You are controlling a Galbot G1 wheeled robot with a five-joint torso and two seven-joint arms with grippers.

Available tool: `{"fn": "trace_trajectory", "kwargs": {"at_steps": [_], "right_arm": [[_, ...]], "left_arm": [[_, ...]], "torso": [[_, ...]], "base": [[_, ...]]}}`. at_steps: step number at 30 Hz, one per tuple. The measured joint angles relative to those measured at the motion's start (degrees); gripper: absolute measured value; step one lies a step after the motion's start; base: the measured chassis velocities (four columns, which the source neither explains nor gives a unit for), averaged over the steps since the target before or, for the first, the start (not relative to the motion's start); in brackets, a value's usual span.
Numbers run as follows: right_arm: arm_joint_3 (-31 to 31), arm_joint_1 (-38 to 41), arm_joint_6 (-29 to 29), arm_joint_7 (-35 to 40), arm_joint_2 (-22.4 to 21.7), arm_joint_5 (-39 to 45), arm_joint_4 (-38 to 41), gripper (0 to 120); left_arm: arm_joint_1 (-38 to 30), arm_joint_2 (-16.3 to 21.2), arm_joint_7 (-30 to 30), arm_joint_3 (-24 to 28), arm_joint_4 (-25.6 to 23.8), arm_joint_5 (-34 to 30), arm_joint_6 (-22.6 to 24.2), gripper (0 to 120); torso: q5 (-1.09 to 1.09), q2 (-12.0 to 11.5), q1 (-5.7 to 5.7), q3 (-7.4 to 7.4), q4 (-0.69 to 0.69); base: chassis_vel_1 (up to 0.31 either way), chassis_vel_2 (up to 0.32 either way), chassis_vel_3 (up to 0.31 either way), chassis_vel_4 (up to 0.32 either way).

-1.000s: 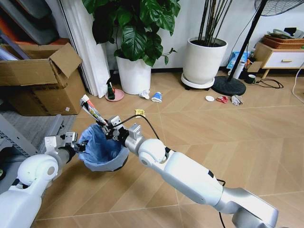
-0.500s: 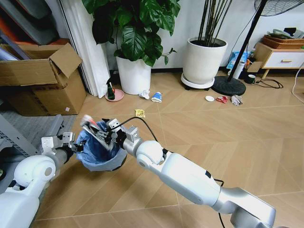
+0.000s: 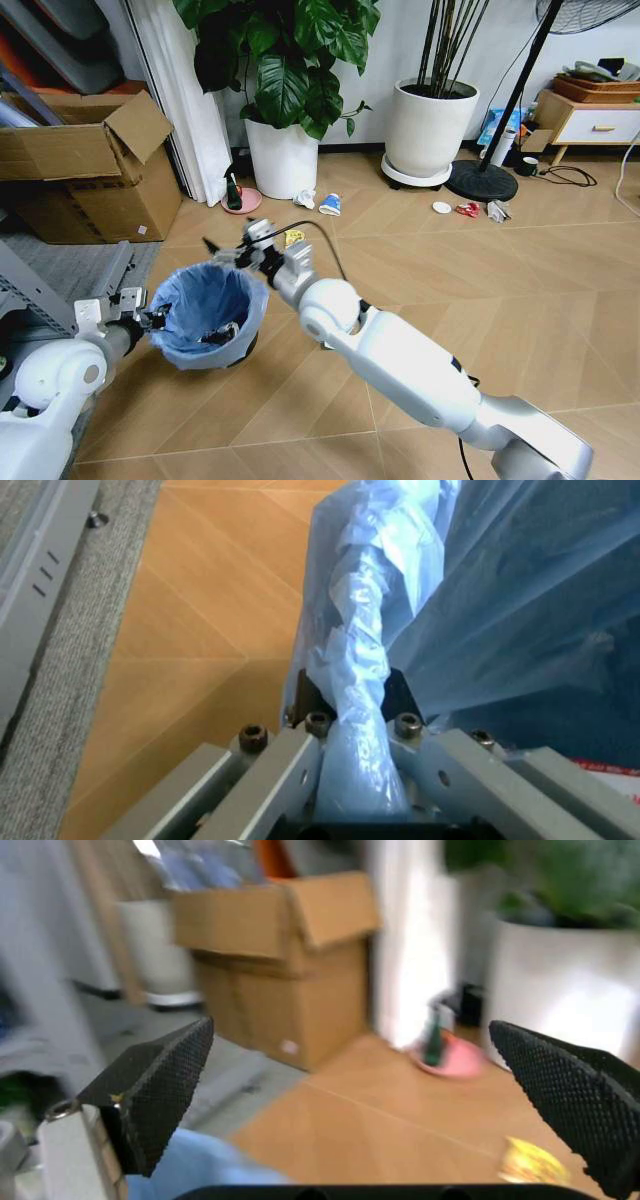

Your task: Pick up the trash bin and place the garbage on the floor into it.

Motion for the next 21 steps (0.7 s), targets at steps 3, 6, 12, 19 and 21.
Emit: {"fn": "trace_trajectory", "kwargs": {"at_steps": [3, 6, 12, 19, 21], "right_arm": [[4.91, -3.57, -0.51, -0.17, -1.74, -2.01, -1.88, 100], [8.49, -6.92, -0.43, -1.36, -2.81, -3.72, -4.98, 100], [13.38, -13.65, -0.03, -4.35, -2.32, -5.10, -13.00, 100], [15.56, -18.23, 1.94, -6.92, -0.32, -8.85, -20.16, 100], [16.60, -18.84, 3.58, -7.60, 0.74, -10.84, -23.42, 100]], "left_arm": [[0.46, -0.03, 0.01, -0.75, -0.49, 0.00, 0.00, 0], [0.50, 0.13, 0.01, -1.00, -0.92, -0.07, -0.01, 0], [0.23, 0.23, -0.11, -0.77, -1.42, -0.11, -0.01, 0], [0.17, 0.05, -0.13, -0.60, -1.73, -0.11, 0.00, 0], [0.19, 0.00, -0.12, -0.52, -1.93, -0.05, -0.01, 0]], "torso": [[0.00, 0.00, 0.00, 0.00, -0.01], [0.01, 0.00, 0.00, 0.00, -0.03], [0.01, 0.00, 0.00, 0.00, -0.02], [0.00, 0.00, 0.00, 0.00, 0.00], [0.00, 0.00, 0.00, 0.00, 0.00]], "base": [[0.000, 0.000, 0.000, 0.000], [0.000, 0.000, 0.000, 0.000], [0.000, 0.000, 0.000, 0.000], [0.000, 0.000, 0.000, 0.000], [0.000, 0.000, 0.000, 0.000]]}}
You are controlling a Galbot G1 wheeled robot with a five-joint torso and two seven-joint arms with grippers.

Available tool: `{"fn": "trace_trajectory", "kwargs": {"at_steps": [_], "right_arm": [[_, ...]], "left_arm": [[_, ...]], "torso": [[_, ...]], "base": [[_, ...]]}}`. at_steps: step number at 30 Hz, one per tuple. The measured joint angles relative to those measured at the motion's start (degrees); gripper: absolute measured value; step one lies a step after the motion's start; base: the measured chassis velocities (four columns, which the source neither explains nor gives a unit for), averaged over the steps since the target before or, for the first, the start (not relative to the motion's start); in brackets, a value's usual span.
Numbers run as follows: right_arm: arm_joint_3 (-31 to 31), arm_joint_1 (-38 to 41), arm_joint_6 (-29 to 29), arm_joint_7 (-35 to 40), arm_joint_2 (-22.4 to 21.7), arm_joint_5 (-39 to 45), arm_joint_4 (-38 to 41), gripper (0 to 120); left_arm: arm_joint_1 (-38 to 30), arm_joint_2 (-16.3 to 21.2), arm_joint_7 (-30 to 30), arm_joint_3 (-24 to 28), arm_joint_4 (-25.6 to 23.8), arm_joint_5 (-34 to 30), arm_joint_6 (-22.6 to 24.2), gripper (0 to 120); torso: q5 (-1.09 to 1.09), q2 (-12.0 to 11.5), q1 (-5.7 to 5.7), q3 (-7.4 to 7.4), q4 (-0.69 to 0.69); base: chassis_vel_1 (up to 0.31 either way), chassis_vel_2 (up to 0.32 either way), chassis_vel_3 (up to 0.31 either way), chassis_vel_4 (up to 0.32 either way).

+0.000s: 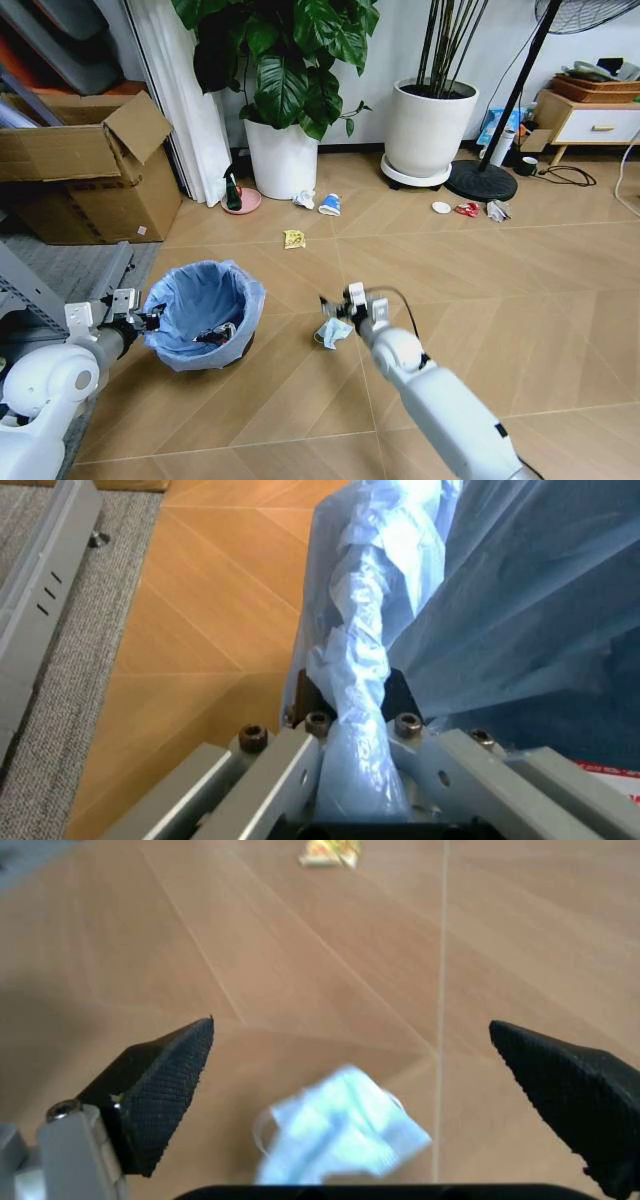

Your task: Pick up the trash bin and place the garbage on the floor into it.

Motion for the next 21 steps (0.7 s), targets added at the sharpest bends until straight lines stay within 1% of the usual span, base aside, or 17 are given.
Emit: {"fn": "trace_trajectory", "kwargs": {"at_steps": [1, 3, 6, 7, 10, 11, 17, 20, 21], "right_arm": [[0.82, -0.11, 0.86, -0.76, 0.81, -1.51, -3.00, 100], [1.10, -0.07, 1.08, -1.02, 1.20, -2.06, -4.34, 100], [2.31, 1.77, 3.11, -2.60, 3.32, -5.85, -11.32, 100], [2.31, 1.77, 3.11, -2.60, 3.32, -5.85, -11.32, 100], [2.97, 4.19, 4.60, -4.44, 5.29, -8.66, -16.66, 100], [2.97, 4.19, 4.60, -4.44, 5.29, -8.66, -16.66, 100], [3.96, 8.21, 5.52, -6.56, 8.31, -10.70, -22.88, 100], [4.65, 10.12, 5.68, -7.23, 9.96, -11.76, -26.19, 97], [4.65, 10.12, 5.68, -7.23, 9.96, -11.76, -26.19, 97]], "left_arm": [[0.08, -0.09, 0.02, 0.14, -0.22, 0.09, 0.00, 0], [0.13, -0.18, 0.02, 0.23, -0.29, 0.18, 0.00, 0], [0.49, -0.63, 0.12, 0.61, -0.67, 0.59, 0.00, 0], [0.49, -0.63, 0.12, 0.61, -0.67, 0.59, 0.00, 0], [0.89, -0.82, 0.23, 0.75, -0.90, 0.98, 0.00, 0], [0.89, -0.82, 0.23, 0.75, -0.90, 0.98, 0.00, 0], [1.53, -0.70, 0.92, 0.62, -1.26, 1.50, 0.00, 0], [1.79, -0.42, 1.09, 0.39, -1.48, 1.52, 0.01, 0], [1.79, -0.42, 1.09, 0.39, -1.48, 1.52, 0.01, 0]], "torso": [[0.00, 0.00, 0.00, 0.00, -0.01], [0.00, 0.00, 0.00, 0.00, -0.01], [-0.01, 0.00, 0.00, 0.00, 0.00], [-0.01, 0.00, 0.00, 0.00, 0.00], [-0.01, 0.00, 0.00, 0.01, 0.00], [-0.01, 0.00, 0.00, 0.01, 0.00], [-0.01, 0.00, 0.00, 0.01, 0.00], [-0.01, 0.00, 0.00, 0.01, 0.01], [-0.01, 0.00, 0.00, 0.01, 0.01]], "base": [[0.000, 0.000, 0.000, 0.000], [0.000, 0.000, 0.000, 0.000], [0.000, 0.000, 0.000, 0.000], [0.000, 0.000, 0.000, 0.000], [0.000, 0.000, 0.000, 0.000], [0.000, 0.000, 0.000, 0.000], [0.000, 0.000, 0.000, 0.000], [0.000, 0.000, 0.000, 0.000], [0.000, 0.000, 0.000, 0.000]]}}
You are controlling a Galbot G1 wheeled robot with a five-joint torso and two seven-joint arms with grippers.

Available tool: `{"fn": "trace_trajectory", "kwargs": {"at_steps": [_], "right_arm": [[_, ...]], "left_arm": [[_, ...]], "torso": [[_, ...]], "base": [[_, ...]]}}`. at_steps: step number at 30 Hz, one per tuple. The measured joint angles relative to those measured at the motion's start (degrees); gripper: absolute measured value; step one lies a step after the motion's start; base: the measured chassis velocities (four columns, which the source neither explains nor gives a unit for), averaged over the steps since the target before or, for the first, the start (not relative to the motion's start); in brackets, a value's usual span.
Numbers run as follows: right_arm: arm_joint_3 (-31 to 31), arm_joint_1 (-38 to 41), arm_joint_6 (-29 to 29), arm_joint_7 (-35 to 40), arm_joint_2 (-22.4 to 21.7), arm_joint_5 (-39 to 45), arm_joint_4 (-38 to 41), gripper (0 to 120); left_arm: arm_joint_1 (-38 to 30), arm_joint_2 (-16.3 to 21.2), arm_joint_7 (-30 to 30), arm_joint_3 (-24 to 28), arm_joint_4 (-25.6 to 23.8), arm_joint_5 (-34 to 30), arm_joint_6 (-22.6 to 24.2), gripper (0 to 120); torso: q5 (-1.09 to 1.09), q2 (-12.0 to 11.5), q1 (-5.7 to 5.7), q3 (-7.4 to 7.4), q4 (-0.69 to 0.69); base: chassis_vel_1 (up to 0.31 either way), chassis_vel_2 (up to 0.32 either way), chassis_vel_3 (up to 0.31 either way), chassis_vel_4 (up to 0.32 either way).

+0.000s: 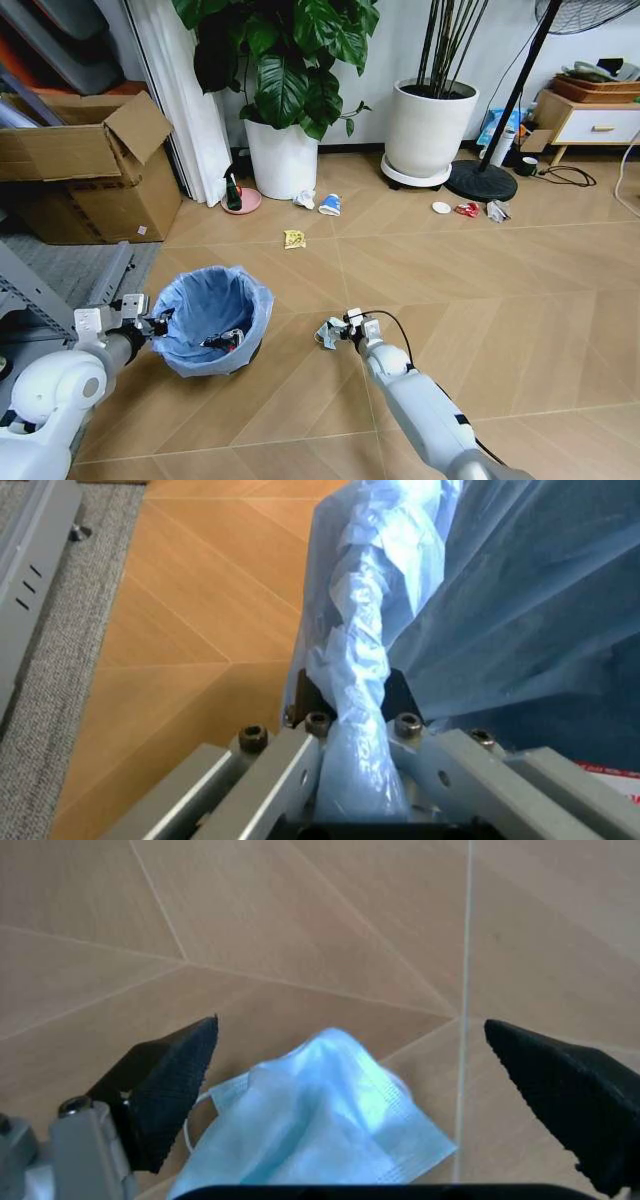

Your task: Pick up the trash bin and place the garbage on the floor into it.

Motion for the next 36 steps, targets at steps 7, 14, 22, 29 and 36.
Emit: {"fn": "trace_trajectory", "kwargs": {"at_steps": [7, 14, 22, 29, 36], "right_arm": [[0.54, 0.92, -1.53, -0.67, 0.70, 0.33, -2.78, 74], [0.28, 0.67, -3.28, -0.94, 0.60, 1.20, -3.90, 49], [0.46, 0.90, -3.64, -0.87, 0.66, 1.22, -4.77, 19], [1.06, 0.71, -3.69, -0.94, 0.56, 1.37, -5.15, 1], [1.38, 0.14, -3.72, -0.92, 0.29, 1.47, -4.92, 0]], "left_arm": [[0.11, 0.23, 0.15, -0.31, -0.25, -0.09, 0.00, 0], [0.01, -0.06, 0.14, 0.04, -0.55, -0.10, 0.00, 0], [0.36, -0.10, 0.11, -0.02, -0.91, -0.11, 0.00, 0], [0.97, -0.04, 0.06, -0.18, -1.40, -0.10, 0.00, 0], [1.23, 0.45, -0.02, -0.40, -1.81, -0.26, 0.00, 0]], "torso": [[0.00, 0.00, 0.00, 0.00, -0.01], [0.00, 0.00, 0.00, 0.00, -0.01], [0.00, 0.00, 0.00, 0.00, -0.01], [0.00, 0.00, 0.00, 0.00, -0.01], [0.01, 0.00, 0.00, 0.00, -0.01]], "base": [[0.000, 0.000, 0.000, 0.000], [0.000, 0.000, 0.000, 0.000], [0.000, 0.000, 0.000, 0.000], [0.000, 0.000, 0.000, 0.000], [0.000, 0.000, 0.000, 0.000]]}}
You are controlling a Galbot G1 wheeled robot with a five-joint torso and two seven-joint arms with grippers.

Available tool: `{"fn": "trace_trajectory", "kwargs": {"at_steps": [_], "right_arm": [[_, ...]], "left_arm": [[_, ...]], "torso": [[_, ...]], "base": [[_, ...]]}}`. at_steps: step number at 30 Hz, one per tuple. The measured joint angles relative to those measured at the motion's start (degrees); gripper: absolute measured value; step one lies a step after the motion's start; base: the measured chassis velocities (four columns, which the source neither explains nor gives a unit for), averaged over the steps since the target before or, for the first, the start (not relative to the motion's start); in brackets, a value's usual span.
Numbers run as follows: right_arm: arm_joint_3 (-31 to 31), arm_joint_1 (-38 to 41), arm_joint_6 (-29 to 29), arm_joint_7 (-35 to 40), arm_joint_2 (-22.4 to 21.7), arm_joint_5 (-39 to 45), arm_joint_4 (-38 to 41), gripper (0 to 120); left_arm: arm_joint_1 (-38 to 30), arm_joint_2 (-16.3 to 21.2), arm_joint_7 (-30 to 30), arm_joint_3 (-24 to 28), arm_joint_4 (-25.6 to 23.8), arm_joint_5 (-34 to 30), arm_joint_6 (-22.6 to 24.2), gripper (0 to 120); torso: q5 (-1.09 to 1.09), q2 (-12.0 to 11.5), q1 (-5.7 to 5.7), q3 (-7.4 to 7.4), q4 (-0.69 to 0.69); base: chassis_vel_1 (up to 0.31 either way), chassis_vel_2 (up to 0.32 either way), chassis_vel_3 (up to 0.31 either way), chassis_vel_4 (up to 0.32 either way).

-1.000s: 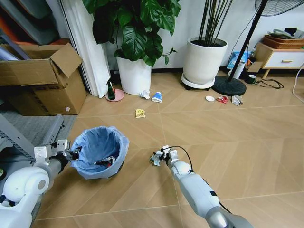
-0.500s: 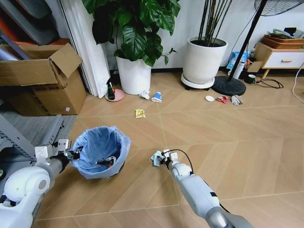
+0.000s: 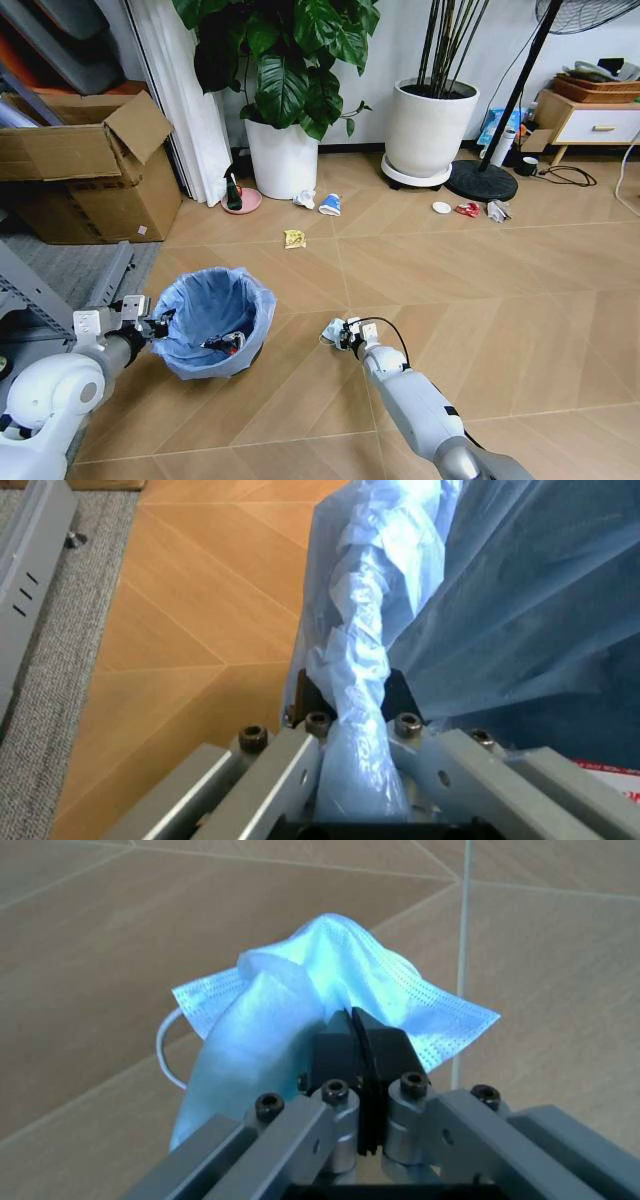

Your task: Pick up the trash bin and place the garbage on the floor into it.

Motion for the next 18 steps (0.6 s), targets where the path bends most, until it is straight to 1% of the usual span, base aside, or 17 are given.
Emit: {"fn": "trace_trajectory", "kwargs": {"at_steps": [3, 7, 8, 10, 12, 13, 15, 16, 18], "right_arm": [[0.06, -0.33, 0.02, 0.23, -0.20, 0.09, 0.94, 0], [0.07, -1.87, 0.25, 1.21, -1.33, 0.47, 4.92, 0], [0.07, -1.87, 0.25, 1.21, -1.33, 0.47, 4.92, 0], [0.13, -2.84, 0.34, 1.67, -2.24, 0.58, 7.70, 0], [0.08, -4.32, 0.11, 2.29, -3.53, 1.45, 12.10, 0], [0.08, -4.32, 0.11, 2.29, -3.53, 1.45, 12.10, 0], [-0.37, -5.32, -0.07, 2.94, -4.91, 2.78, 16.64, 0], [-0.37, -5.32, -0.07, 2.94, -4.91, 2.78, 16.64, 0], [-1.24, -5.57, 0.18, 3.64, -5.83, 3.64, 19.89, 0]], "left_arm": [[0.13, 0.03, -0.02, -0.09, -0.12, -0.04, 0.00, 0], [0.75, -0.13, -0.11, -0.40, -0.43, -0.04, 0.00, 0], [0.75, -0.13, -0.11, -0.40, -0.43, -0.04, 0.00, 0], [1.01, -0.19, -0.12, -0.50, -0.57, -0.04, 0.00, 0], [1.21, -0.28, -0.13, -0.53, -0.62, -0.04, 0.00, 0], [1.21, -0.28, -0.13, -0.53, -0.62, -0.04, 0.00, 0], [1.23, -0.37, -0.09, -0.52, -0.62, -0.01, 0.00, 0], [1.23, -0.37, -0.09, -0.52, -0.62, -0.01, 0.00, 0], [1.23, -0.48, -0.02, -0.29, -0.54, 0.09, 0.00, 0]], "torso": [[0.00, 0.00, 0.00, 0.00, 0.00], [0.00, 0.00, 0.00, 0.00, 0.00], [0.00, 0.00, 0.00, 0.00, 0.00], [0.00, 0.00, 0.00, 0.00, 0.00], [0.00, 0.00, 0.00, 0.00, 0.00], [0.00, 0.00, 0.00, 0.00, 0.00], [0.00, 0.00, 0.00, -0.01, 0.00], [0.00, 0.00, 0.00, -0.01, 0.00], [0.01, 0.00, 0.00, 0.00, -0.01]], "base": [[0.000, 0.000, 0.000, 0.000], [0.000, 0.000, 0.000, 0.000], [0.000, 0.000, 0.000, 0.000], [0.000, 0.000, 0.000, 0.000], [0.000, 0.000, 0.000, 0.000], [0.000, 0.000, 0.000, 0.000], [0.000, 0.000, 0.000, 0.000], [0.000, 0.000, 0.000, 0.000], [0.000, 0.000, 0.000, 0.000]]}}
